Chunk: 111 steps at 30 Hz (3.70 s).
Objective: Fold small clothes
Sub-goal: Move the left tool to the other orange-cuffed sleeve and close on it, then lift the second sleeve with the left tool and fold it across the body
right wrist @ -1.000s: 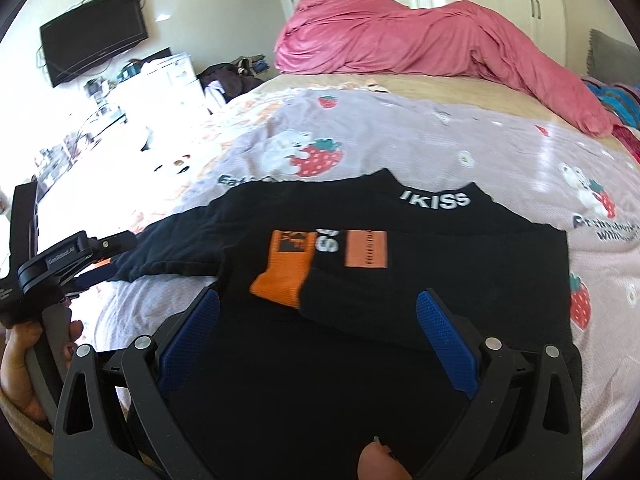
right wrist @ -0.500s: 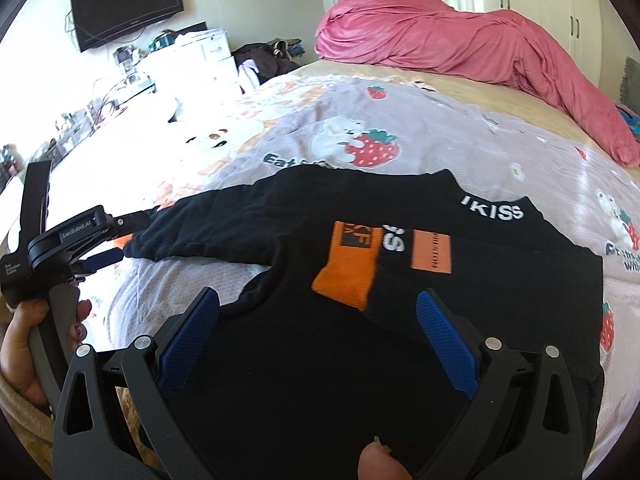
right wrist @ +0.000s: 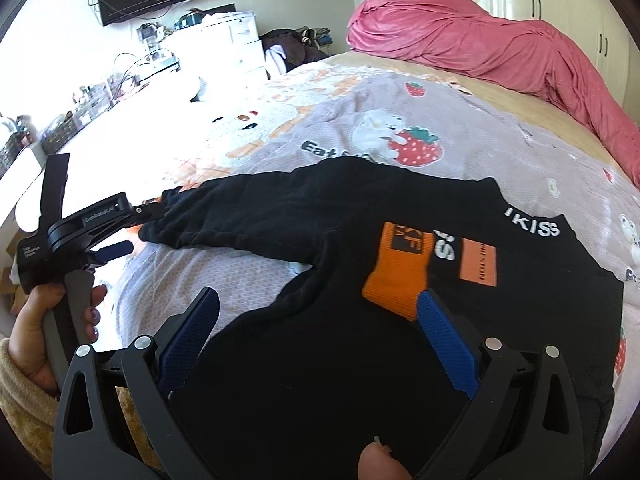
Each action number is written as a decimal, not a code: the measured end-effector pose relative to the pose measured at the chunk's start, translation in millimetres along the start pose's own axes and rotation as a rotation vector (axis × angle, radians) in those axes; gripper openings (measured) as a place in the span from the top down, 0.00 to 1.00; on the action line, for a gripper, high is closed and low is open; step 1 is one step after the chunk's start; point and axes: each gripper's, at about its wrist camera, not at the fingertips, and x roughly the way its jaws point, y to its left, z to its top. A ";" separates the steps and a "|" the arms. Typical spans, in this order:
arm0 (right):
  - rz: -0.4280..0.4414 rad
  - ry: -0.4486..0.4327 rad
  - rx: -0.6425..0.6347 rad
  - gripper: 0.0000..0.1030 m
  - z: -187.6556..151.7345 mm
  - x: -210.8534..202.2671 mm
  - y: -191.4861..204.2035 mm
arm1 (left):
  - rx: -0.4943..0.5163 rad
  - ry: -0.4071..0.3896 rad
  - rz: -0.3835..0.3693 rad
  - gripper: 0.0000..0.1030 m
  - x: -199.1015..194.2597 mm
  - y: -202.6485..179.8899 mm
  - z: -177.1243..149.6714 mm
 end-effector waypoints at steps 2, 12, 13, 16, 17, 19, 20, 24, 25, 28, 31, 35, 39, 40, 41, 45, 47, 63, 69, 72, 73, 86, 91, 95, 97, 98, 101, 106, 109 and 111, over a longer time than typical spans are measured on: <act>0.005 0.005 -0.004 0.04 0.8 3.1 3.6 | -0.011 -0.009 0.011 0.11 3.4 7.2 3.6; 0.025 0.032 -0.007 0.04 -3.2 12.8 13.1 | -0.070 -0.047 0.043 0.11 24.1 31.2 22.5; 0.027 0.034 -0.003 0.04 -4.2 13.4 12.0 | -0.069 -0.047 0.050 0.13 25.6 31.3 24.9; 0.023 0.042 0.013 0.04 -6.2 15.3 7.9 | -0.066 -0.062 0.059 0.27 27.7 30.0 31.5; 0.021 0.044 0.018 0.04 -7.0 15.7 6.2 | -0.065 -0.064 0.062 0.37 28.7 29.9 33.4; 0.016 0.046 0.025 0.04 -8.5 16.0 3.6 | -0.065 -0.065 0.065 0.48 30.6 30.6 37.0; 0.015 0.047 0.029 0.04 -8.9 16.1 1.6 | -0.066 -0.065 0.066 0.55 31.4 30.5 38.0; 0.010 0.044 0.043 0.04 -10.1 14.4 -3.8 | -0.064 -0.089 0.025 0.87 24.2 28.0 40.3; 0.008 0.042 0.048 0.04 -10.7 13.4 -5.8 | -0.059 -0.093 0.018 0.90 22.3 25.5 40.4; 0.007 0.039 0.065 0.05 -12.3 11.2 -11.2 | -0.034 -0.110 -0.023 0.91 9.3 11.9 40.0; 0.011 0.036 0.094 0.05 -15.7 7.0 -19.6 | -0.011 -0.133 -0.070 0.91 -5.4 -5.2 40.8; 0.002 0.019 0.126 0.05 -20.8 -2.2 -30.8 | 0.033 -0.172 -0.129 0.92 -26.6 -33.8 42.0; -0.007 0.004 0.175 0.04 -27.5 -13.8 -47.0 | 0.081 -0.198 -0.185 0.92 -44.2 -65.2 39.8; -0.010 0.001 0.187 0.04 -29.1 -16.6 -51.0 | 0.096 -0.203 -0.202 0.93 -48.6 -75.1 38.4; -0.014 -0.004 0.201 0.04 -31.5 -20.4 -56.5 | 0.105 -0.204 -0.216 0.93 -50.9 -82.1 37.4; -0.036 -0.024 0.249 0.04 -38.4 -34.2 -76.5 | 0.153 -0.197 -0.277 0.93 -59.0 -114.4 26.6; -0.046 -0.038 0.274 0.04 -41.7 -42.4 -86.7 | 0.172 -0.186 -0.302 0.93 -59.7 -126.5 20.9; -0.111 -0.119 0.447 0.04 -71.7 -92.6 -146.7 | 0.340 -0.079 -0.438 0.93 -62.1 -204.7 -28.8; -0.139 -0.135 0.508 0.04 -83.5 -105.4 -165.3 | 0.397 -0.025 -0.468 0.93 -56.5 -222.7 -49.1; -0.158 -0.136 0.544 0.04 -89.1 -108.9 -175.0 | 0.425 0.011 -0.481 0.93 -52.1 -230.4 -60.6; -0.162 -0.136 0.556 0.04 -91.2 -110.3 -178.4 | 0.439 0.024 -0.485 0.93 -50.6 -233.3 -65.3; -0.252 -0.127 0.677 0.04 -115.4 -131.0 -214.4 | 0.587 0.165 -0.490 0.93 -22.2 -266.9 -124.1; -0.283 -0.117 0.738 0.04 -126.6 -135.3 -227.4 | 0.639 0.219 -0.483 0.93 -10.1 -273.5 -147.1; -0.285 -0.117 0.778 0.04 -134.4 -138.1 -235.7 | 0.669 0.263 -0.475 0.76 -2.0 -274.2 -160.9; -0.281 -0.115 0.779 0.04 -133.9 -138.0 -235.9 | 0.682 0.273 -0.458 0.68 0.1 -273.2 -165.2; -0.280 -0.115 0.778 0.04 -134.0 -138.2 -235.9 | 0.685 0.278 -0.457 0.61 0.2 -272.4 -165.8; -0.254 -0.098 0.758 0.04 -131.9 -131.8 -230.8 | 0.686 0.269 -0.451 0.49 -2.8 -267.6 -162.9; -0.165 -0.039 0.728 0.04 -128.9 -109.2 -212.1 | 0.671 0.219 -0.395 0.32 -7.4 -256.0 -148.0; -0.080 0.020 0.703 0.05 -127.0 -89.5 -193.4 | 0.646 0.191 -0.349 0.20 -8.2 -246.5 -135.8; -0.052 0.055 0.663 0.09 -125.1 -76.5 -175.7 | 0.621 0.175 -0.326 0.13 -8.7 -238.8 -127.1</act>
